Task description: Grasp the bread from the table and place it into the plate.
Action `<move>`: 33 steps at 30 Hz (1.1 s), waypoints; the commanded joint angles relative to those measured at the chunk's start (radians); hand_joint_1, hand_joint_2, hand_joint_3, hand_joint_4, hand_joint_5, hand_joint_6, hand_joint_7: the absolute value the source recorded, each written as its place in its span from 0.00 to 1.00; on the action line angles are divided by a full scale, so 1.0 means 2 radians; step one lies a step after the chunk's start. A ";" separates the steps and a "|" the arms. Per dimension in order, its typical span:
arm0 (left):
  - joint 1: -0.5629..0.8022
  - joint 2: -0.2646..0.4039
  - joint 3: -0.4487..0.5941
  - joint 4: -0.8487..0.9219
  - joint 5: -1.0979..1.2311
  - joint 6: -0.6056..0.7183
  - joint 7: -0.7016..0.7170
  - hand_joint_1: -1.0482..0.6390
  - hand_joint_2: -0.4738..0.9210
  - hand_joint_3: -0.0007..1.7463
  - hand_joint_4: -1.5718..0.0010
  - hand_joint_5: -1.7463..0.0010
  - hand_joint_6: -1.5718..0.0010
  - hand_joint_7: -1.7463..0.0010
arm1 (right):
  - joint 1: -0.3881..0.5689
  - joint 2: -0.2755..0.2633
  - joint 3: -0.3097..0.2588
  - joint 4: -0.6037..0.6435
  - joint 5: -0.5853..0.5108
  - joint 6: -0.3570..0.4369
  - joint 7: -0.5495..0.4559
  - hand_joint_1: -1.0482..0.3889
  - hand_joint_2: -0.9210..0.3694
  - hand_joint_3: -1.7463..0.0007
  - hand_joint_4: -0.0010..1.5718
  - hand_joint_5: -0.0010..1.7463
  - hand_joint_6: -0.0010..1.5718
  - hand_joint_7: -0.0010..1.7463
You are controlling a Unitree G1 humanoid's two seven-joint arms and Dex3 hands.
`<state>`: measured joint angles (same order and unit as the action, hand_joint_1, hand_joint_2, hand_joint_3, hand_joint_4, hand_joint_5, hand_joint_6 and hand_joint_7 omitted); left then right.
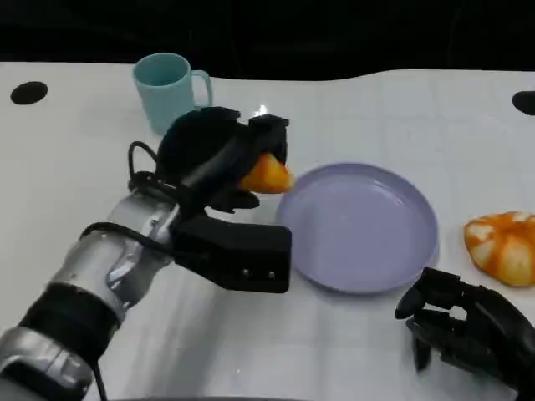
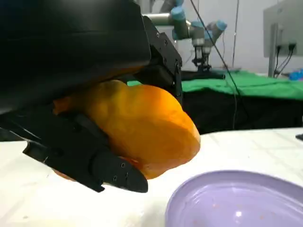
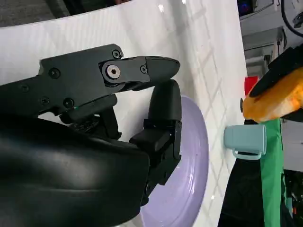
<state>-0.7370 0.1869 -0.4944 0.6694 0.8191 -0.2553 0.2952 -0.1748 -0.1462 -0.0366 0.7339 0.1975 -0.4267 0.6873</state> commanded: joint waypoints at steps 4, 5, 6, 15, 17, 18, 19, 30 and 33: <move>-0.046 -0.033 -0.021 0.058 0.008 -0.014 0.041 0.47 0.94 0.18 0.44 0.00 0.50 0.26 | 0.012 -0.011 0.000 0.010 -0.007 0.015 -0.003 0.37 0.00 0.85 0.42 1.00 0.41 0.80; -0.055 -0.044 -0.026 0.068 0.009 -0.014 0.036 0.46 0.94 0.18 0.44 0.00 0.46 0.38 | 0.010 -0.010 -0.001 0.014 -0.003 0.012 0.001 0.38 0.00 0.85 0.42 1.00 0.42 0.80; -0.064 -0.054 -0.031 0.079 0.010 -0.014 0.037 0.45 0.94 0.18 0.44 0.00 0.44 0.40 | 0.008 -0.009 -0.002 0.018 -0.003 0.008 0.002 0.38 0.00 0.85 0.43 1.00 0.42 0.80; -0.103 -0.101 -0.049 0.142 0.006 -0.011 0.040 0.45 0.82 0.36 0.41 0.00 0.38 0.54 | 0.000 -0.006 -0.007 0.039 0.000 -0.015 0.012 0.37 0.00 0.85 0.45 1.00 0.42 0.82; -0.112 -0.111 -0.052 0.157 0.006 -0.008 0.034 0.44 0.83 0.37 0.41 0.00 0.38 0.54 | 0.001 -0.006 -0.006 0.036 -0.002 -0.015 0.011 0.37 0.00 0.85 0.45 1.00 0.42 0.83; -0.115 -0.114 -0.054 0.162 0.006 -0.008 0.033 0.43 0.84 0.38 0.41 0.00 0.38 0.54 | 0.001 -0.007 -0.006 0.036 -0.003 -0.015 0.011 0.37 0.00 0.84 0.45 1.00 0.42 0.83; -0.119 -0.121 -0.056 0.172 0.007 -0.007 0.033 0.43 0.84 0.38 0.41 0.00 0.38 0.54 | 0.001 -0.006 -0.006 0.036 -0.003 -0.015 0.010 0.37 0.00 0.84 0.45 1.00 0.41 0.84; -0.147 -0.156 -0.063 0.229 -0.020 0.006 -0.069 0.38 0.96 0.17 0.53 0.54 0.56 0.62 | 0.001 -0.002 -0.006 0.034 -0.006 -0.014 0.006 0.37 0.00 0.85 0.46 1.00 0.41 0.85; -0.154 -0.156 -0.072 0.231 -0.013 0.015 -0.103 0.34 1.00 0.14 0.62 0.68 0.69 0.71 | 0.002 -0.002 -0.005 0.033 -0.008 -0.017 0.004 0.37 0.00 0.84 0.46 1.00 0.41 0.85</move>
<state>-1.0026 -0.1299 -0.6227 1.1206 0.7928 -0.2416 0.1480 -0.1951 -0.1401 -0.0533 0.7840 0.1986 -0.4832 0.7069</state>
